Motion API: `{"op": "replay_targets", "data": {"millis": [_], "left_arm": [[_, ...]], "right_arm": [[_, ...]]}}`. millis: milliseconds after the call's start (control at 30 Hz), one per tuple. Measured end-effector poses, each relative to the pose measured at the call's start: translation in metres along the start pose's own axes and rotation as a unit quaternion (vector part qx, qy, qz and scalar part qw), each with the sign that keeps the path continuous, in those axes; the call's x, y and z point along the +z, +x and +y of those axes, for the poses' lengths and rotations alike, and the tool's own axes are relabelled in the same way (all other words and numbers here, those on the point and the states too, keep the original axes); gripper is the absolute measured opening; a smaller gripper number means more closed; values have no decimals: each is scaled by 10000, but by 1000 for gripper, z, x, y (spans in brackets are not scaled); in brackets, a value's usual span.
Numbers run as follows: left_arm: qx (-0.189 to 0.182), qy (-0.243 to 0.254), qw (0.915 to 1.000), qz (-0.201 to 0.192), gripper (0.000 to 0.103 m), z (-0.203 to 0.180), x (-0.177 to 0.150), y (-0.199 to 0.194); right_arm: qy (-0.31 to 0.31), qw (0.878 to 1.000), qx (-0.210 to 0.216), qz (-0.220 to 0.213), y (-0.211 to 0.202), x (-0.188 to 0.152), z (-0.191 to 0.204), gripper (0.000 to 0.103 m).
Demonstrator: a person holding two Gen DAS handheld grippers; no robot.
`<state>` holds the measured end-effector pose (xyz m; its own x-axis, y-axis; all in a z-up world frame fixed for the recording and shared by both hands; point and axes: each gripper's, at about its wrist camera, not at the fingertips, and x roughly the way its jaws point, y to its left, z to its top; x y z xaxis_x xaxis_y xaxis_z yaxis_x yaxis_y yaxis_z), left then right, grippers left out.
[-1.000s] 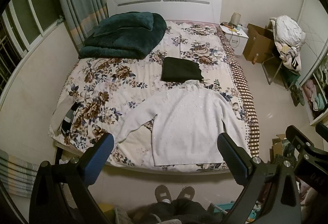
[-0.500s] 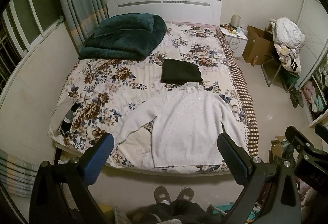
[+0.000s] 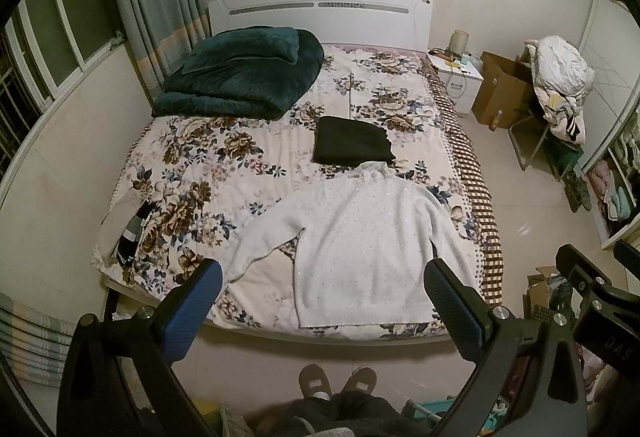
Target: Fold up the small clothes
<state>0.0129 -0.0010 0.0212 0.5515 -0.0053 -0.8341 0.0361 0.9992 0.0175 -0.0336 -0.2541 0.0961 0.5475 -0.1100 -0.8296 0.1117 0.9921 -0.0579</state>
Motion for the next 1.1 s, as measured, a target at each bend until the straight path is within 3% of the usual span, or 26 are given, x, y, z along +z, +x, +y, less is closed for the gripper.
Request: {"op": "replay_targets", "data": {"millis": [233,1100], "left_arm": [[-10,-6,10000,-14,103,1,-1,0],[-32,-23,10000,-40,103,0,3,-3]], "right_arm": [[-5,10000,-2,-6,-11,14,11,103],[-2,10000,-7,-35,-9,12,11,103]]}}
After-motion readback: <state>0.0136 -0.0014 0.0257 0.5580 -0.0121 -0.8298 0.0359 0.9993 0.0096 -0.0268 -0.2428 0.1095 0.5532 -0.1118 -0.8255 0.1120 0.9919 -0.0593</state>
